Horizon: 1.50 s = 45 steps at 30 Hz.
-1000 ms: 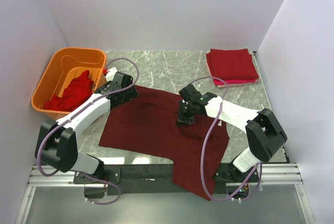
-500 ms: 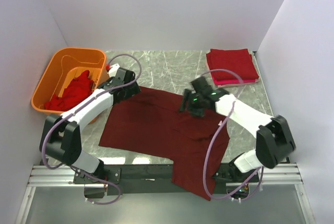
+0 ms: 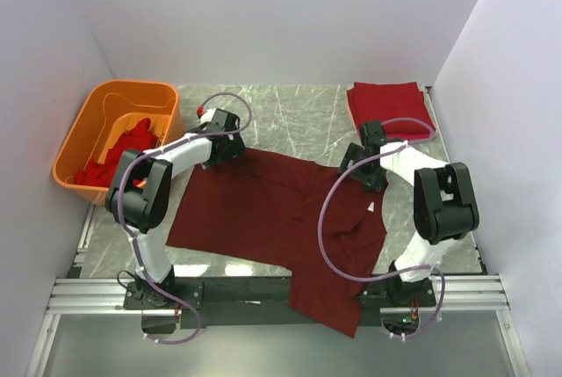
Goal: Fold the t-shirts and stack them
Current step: Fold the tshirt
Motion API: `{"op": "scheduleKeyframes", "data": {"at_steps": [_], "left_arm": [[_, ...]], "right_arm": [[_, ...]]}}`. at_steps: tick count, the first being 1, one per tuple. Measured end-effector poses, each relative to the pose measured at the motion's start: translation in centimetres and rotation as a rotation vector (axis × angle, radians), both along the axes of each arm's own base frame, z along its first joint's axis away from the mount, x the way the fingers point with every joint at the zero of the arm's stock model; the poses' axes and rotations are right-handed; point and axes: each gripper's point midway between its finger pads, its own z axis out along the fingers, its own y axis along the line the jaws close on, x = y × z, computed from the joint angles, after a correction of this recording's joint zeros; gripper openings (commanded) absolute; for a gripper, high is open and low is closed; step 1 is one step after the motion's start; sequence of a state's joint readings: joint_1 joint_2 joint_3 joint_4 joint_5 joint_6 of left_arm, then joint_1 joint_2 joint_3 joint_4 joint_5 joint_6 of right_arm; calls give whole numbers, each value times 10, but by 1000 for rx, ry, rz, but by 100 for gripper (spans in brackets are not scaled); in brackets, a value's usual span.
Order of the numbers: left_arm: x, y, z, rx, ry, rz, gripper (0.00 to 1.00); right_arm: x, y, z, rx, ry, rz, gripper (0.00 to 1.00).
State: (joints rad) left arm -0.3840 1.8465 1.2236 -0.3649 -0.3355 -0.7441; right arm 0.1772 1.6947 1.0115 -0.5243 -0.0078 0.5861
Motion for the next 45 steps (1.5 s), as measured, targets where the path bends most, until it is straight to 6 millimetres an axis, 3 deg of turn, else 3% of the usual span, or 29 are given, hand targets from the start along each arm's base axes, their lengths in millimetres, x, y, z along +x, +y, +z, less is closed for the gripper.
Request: {"op": "scheduleKeyframes", "data": {"at_steps": [4,8,17,31,41,45], "left_arm": [[11,10,-18,-24,31,25,99],[25,16,-16,-39,14,45,99],[28,27,-17,-53,15,101,100],[7,63,-19,-26,35,221,99],[1,61,-16,-18,60,210,99],[-7,50,6,-23,42,178,99]], "right_arm": [[23,-12,0,-12,-14,-9,88],[43,-21,-1,-43,-16,-7,86],[76,-29,0,-68,-25,22,86],[94,6,0,-104,-24,175,86],[103,-1,9,-158,-41,182,86],[105,-1,22,-159,-71,184,86]]}}
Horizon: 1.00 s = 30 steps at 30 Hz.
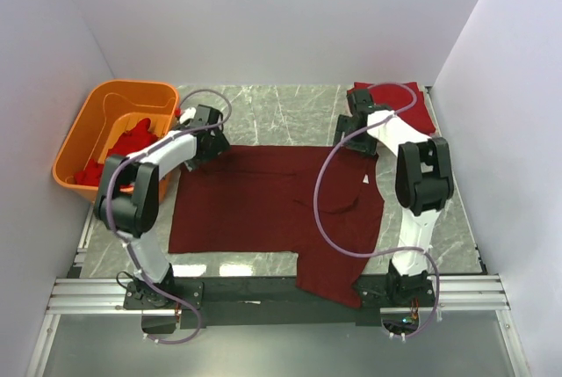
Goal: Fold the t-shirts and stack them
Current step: Fold the tshirt
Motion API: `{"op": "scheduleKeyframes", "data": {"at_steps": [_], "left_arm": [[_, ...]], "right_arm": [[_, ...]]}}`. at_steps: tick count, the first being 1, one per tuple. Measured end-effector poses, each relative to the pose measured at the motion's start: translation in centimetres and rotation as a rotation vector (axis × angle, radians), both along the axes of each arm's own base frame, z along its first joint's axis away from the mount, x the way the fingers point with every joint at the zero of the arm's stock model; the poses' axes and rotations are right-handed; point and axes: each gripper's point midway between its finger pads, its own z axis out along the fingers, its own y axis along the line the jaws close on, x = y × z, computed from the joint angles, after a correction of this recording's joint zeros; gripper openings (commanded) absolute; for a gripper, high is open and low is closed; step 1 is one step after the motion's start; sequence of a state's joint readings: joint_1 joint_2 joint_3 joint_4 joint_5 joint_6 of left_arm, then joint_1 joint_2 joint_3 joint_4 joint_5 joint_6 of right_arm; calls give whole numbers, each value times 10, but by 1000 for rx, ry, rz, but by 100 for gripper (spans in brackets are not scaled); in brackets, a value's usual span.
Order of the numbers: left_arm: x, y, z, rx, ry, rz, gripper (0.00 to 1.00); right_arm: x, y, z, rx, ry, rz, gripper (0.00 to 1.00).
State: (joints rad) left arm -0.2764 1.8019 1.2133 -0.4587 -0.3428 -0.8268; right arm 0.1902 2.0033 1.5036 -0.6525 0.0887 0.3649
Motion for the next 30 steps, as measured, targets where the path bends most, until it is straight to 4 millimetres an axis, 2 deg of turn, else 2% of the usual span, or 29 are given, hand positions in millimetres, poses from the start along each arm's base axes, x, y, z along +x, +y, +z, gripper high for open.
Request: {"op": "scheduleKeyframes", "data": {"at_steps": [3,6,7,9,11,14,18,20,22,24,28,30], "left_arm": [[-5,-17,31,-16,-62,-37,100],[-15,-33,61,-33,-123,-67,99],[-23,-40,72,-49,-148,-77,99],[-40,-45,81,-72,-166,-84,99],[-69,-46,82,-93,-159,-83,99],[-124,-29,66,-122,-107,-29,99],[-207,12,18,-132,26,136,100],[-238,24,-1,-154,68,210,100],[-257,29,-16,-200,85,288,99],[-266,30,-26,-232,94,350,99],[-269,32,-32,-252,106,431,99],[-269,33,-34,-239,127,463,94]], "right_arm": [[-3,2,26,13,-66,1,86],[-18,4,56,41,-138,-6,87],[-23,7,66,56,-171,-6,87],[-34,12,82,91,-227,-6,87],[-47,15,92,124,-268,-7,87],[-61,18,97,162,-298,-14,87],[-71,17,92,180,-303,-30,87],[-73,19,89,192,-303,-32,87],[-75,20,87,203,-300,-33,87],[-76,21,85,208,-300,-34,87],[-76,22,84,213,-302,-32,87],[-75,22,85,214,-308,-32,87]]}}
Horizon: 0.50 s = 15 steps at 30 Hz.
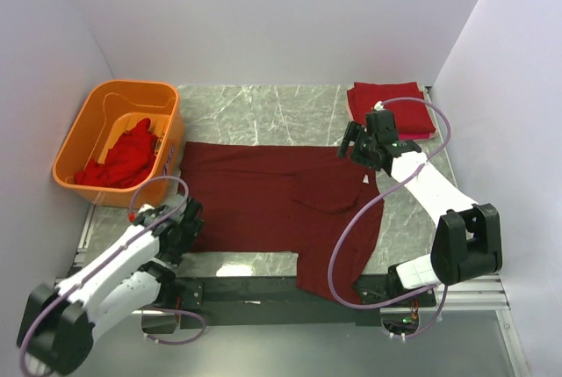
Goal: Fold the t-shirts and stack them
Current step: Fold the tshirt
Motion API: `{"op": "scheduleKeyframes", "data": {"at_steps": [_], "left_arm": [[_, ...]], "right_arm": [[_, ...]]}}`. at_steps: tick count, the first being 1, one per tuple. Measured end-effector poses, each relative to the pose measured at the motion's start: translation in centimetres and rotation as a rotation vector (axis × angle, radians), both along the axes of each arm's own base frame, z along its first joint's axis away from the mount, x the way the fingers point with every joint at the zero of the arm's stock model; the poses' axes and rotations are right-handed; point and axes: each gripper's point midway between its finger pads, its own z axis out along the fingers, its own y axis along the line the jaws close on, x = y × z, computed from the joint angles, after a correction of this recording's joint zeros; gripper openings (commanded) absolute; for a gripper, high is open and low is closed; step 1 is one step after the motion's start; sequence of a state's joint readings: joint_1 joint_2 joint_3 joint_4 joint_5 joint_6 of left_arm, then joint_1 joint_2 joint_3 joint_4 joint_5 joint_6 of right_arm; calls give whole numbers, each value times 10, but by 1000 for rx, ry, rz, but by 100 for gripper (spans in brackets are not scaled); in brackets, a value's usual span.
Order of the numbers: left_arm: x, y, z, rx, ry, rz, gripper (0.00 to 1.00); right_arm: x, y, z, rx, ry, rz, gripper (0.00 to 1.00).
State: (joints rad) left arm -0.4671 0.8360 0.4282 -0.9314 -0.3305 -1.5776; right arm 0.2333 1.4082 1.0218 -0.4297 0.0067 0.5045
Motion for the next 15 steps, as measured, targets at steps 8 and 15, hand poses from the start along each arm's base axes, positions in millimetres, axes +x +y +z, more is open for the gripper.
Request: {"op": "scheduleKeyframes", "data": {"at_steps": [8,15], "left_arm": [[-5,5,-9,87,164,37,57],[0,4,-8,80,155,58,24]], "right_arm": [[1,0,3,3,-13,-1,87],[0,0,4,3,-13,-1,87]]}}
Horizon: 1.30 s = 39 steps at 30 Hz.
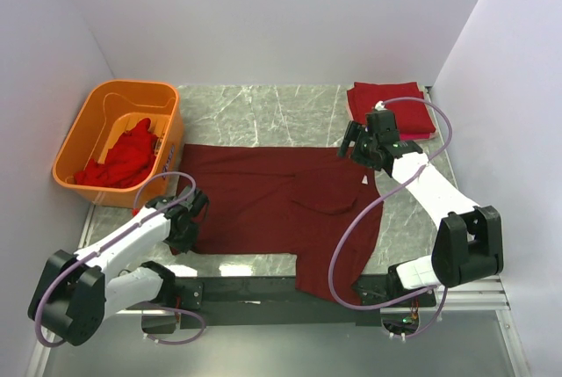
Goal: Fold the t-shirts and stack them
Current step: Fold the tshirt
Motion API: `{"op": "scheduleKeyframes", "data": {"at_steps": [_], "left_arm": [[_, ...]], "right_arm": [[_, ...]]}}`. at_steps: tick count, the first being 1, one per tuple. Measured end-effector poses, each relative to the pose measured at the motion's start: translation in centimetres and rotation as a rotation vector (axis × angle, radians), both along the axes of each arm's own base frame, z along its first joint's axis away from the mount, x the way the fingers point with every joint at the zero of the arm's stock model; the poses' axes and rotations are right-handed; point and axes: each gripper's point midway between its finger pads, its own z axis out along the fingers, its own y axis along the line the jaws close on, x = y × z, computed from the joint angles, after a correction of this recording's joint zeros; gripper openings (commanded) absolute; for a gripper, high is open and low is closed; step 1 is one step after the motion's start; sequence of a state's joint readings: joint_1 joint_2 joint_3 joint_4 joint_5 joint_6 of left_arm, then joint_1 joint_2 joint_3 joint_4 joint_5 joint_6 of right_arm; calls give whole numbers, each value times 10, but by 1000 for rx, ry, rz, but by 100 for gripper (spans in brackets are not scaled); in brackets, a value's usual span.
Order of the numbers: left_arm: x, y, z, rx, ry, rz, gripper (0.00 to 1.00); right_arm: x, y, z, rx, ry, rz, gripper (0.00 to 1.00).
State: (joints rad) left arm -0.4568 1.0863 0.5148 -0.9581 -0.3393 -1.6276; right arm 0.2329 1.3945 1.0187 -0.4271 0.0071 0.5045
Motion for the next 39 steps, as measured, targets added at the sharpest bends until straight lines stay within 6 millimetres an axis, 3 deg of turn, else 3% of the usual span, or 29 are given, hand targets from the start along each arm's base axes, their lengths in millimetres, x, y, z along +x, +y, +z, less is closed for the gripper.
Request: {"op": "scheduleKeyframes", "data": {"at_steps": [1,2,5,10,13,17,21,24,27,34,39], "left_arm": [[1,0,0,-4,-7,2,20],[2,-1,0,-8,-15,3,9],[4,-2,1,-19,-33,9,1],[5,-3,1,-19,-35,7,1],[5,-2,1,-18,-35,1,1],[5,-3,1,-16,-32,-20,1],[5,-3,1,-13,-30,-43,1],[6,-3,1,-10,-28,-61,1],[6,-3,1,-9,-28,-76,1],[9,-4,1,-9,-33,-110,1],[9,-5,2,-10,-37,-115,1]], "right_arm": [[0,0,0,0,1,0,87],[-1,0,0,-1,3,0,87],[-7,-1,-3,-3,12,2,87],[-26,0,-6,-27,32,41,87],[-49,22,-5,-80,43,146,86],[-100,76,-5,-138,47,423,84],[-182,126,-20,-143,118,766,80],[-238,141,-31,-175,196,964,80],[-280,138,-44,-200,279,1069,79],[-349,98,-86,-287,508,1134,75],[-357,88,-105,-378,579,1086,70]]}}
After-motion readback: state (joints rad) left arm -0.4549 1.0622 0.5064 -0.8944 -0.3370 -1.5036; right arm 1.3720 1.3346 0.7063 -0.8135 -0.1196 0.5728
